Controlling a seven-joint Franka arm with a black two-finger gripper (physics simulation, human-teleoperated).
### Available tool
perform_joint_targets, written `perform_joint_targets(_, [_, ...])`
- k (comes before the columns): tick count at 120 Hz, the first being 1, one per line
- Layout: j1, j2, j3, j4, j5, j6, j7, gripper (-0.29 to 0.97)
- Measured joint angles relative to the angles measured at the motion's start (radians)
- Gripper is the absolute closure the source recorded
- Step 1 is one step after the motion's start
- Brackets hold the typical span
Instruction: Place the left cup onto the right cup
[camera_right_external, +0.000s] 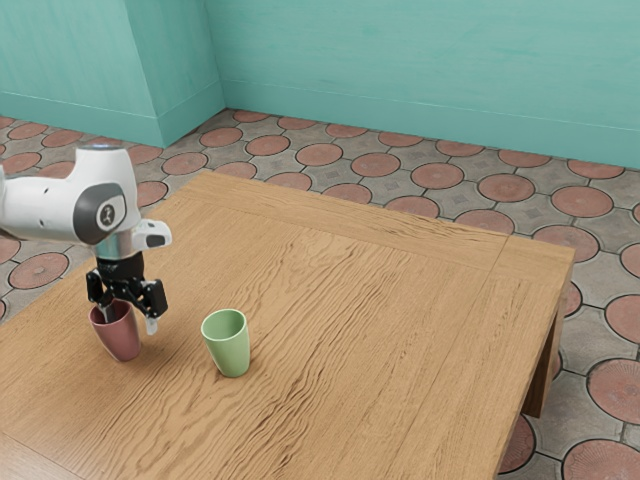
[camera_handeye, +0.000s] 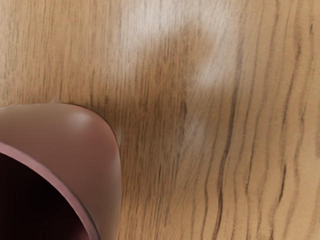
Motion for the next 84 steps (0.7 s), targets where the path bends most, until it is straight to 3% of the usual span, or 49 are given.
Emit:
perform_joint_targets(36, [0.005,0.012,0.000,-0.015,-0.003,0.025,0.000,0.02])
perform_joint_targets(72, [0.010,0.015,0.002,-0.012,-0.004,0.033,0.001,0.52])
perform_joint_targets(84, [0.021,0.014,0.002,-0.012,-0.004,0.031,0.001,0.64])
